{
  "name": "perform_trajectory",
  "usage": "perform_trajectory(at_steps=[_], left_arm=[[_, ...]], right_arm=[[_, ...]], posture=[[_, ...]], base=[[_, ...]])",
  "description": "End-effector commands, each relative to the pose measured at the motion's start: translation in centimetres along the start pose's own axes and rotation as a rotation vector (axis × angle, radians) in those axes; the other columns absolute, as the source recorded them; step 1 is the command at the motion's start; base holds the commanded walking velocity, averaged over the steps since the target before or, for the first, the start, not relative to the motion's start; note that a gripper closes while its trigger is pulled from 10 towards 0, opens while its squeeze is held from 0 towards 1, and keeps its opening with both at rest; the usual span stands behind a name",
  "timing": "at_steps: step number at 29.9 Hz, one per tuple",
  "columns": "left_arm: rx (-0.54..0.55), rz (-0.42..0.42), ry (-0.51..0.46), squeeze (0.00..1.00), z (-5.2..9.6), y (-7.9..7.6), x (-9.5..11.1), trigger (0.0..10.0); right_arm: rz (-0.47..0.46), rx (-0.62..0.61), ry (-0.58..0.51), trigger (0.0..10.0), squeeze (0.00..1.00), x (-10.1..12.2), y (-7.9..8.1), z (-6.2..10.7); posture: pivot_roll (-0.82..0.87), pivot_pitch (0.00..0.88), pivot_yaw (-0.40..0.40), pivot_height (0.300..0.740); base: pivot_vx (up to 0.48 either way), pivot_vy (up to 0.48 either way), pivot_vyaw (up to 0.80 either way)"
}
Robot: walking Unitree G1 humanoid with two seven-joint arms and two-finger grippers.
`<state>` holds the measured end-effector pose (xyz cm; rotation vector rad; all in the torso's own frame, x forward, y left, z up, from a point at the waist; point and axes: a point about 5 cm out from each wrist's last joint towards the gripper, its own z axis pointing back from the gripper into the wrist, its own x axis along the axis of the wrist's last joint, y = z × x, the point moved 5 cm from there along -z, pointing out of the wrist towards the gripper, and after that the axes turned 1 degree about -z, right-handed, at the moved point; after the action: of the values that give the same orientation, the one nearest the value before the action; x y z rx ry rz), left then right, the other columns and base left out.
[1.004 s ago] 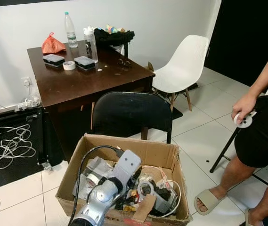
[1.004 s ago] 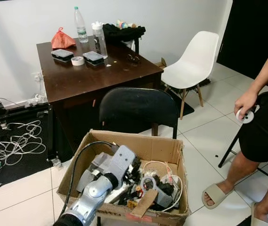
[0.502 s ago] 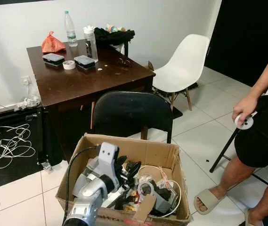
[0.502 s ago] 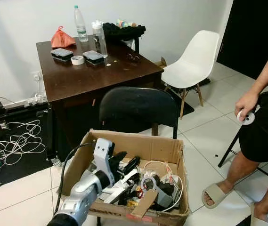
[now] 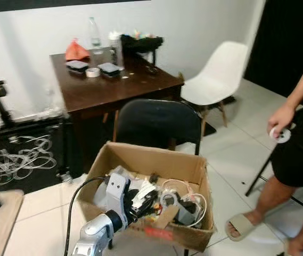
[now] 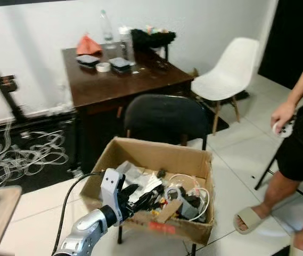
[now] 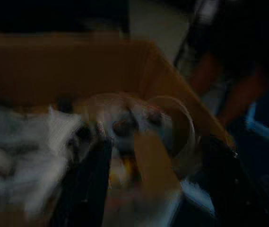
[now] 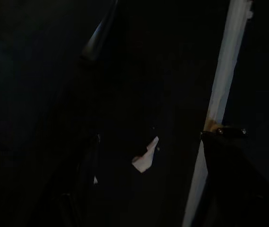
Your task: Picking trash to rubbish bin
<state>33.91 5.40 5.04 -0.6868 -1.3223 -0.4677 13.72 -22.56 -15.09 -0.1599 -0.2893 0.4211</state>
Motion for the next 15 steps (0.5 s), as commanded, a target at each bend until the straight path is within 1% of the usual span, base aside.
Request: perform_trajectory(at_steps=[1, 5, 8, 11, 12, 14, 15], left_arm=[[-0.017, -0.018, 0.006, 0.0, -0.2, -0.4, -0.1, 10.0], [-0.039, -0.024, 0.0, 0.0, -0.6, -1.1, -0.1, 10.0], [-0.045, -0.029, 0.005, 0.0, -0.6, -1.3, -0.2, 10.0], [-0.051, -0.064, 0.04, 0.0, -0.5, -1.5, -1.0, 10.0], [-0.051, -0.064, 0.04, 0.0, -0.5, -1.5, -1.0, 10.0], [-0.052, -0.104, 0.096, 0.0, -0.2, -1.5, -2.3, 10.0], [-0.052, -0.104, 0.096, 0.0, -0.2, -1.5, -2.3, 10.0]], right_arm=[[-0.004, 0.017, 0.024, 10.0, 0.0, -1.0, 0.8, 0.0], [-0.006, 0.016, 0.027, 10.0, 0.0, -1.1, 0.8, 0.0], [-0.008, 0.016, 0.027, 10.0, 0.0, -1.2, 0.9, 0.0], [-0.009, 0.015, 0.028, 10.0, 0.0, -1.2, 0.9, 0.0], [-0.009, 0.015, 0.028, 10.0, 0.0, -1.2, 0.9, 0.0], [-0.008, 0.016, 0.028, 10.0, 0.0, -1.2, 0.9, 0.0], [-0.008, 0.016, 0.028, 10.0, 0.0, -1.2, 0.9, 0.0]], posture=[[-0.14, 0.121, 0.046, 0.74], [-0.15, 0.12, 0.047, 0.74], [-0.15, 0.12, 0.048, 0.74], [-0.15, 0.12, 0.048, 0.74], [-0.15, 0.12, 0.048, 0.74], [-0.15, 0.119, 0.047, 0.74], [-0.15, 0.119, 0.047, 0.74]], base=[[-0.398, 0.0, 0.0], [-0.398, 0.0, 0.0], [-0.399, 0.0, 0.0], [-0.396, 0.0, 0.0], [-0.394, 0.0, 0.0], [-0.384, 0.0, 0.0], [-0.382, 0.0, 0.0]])
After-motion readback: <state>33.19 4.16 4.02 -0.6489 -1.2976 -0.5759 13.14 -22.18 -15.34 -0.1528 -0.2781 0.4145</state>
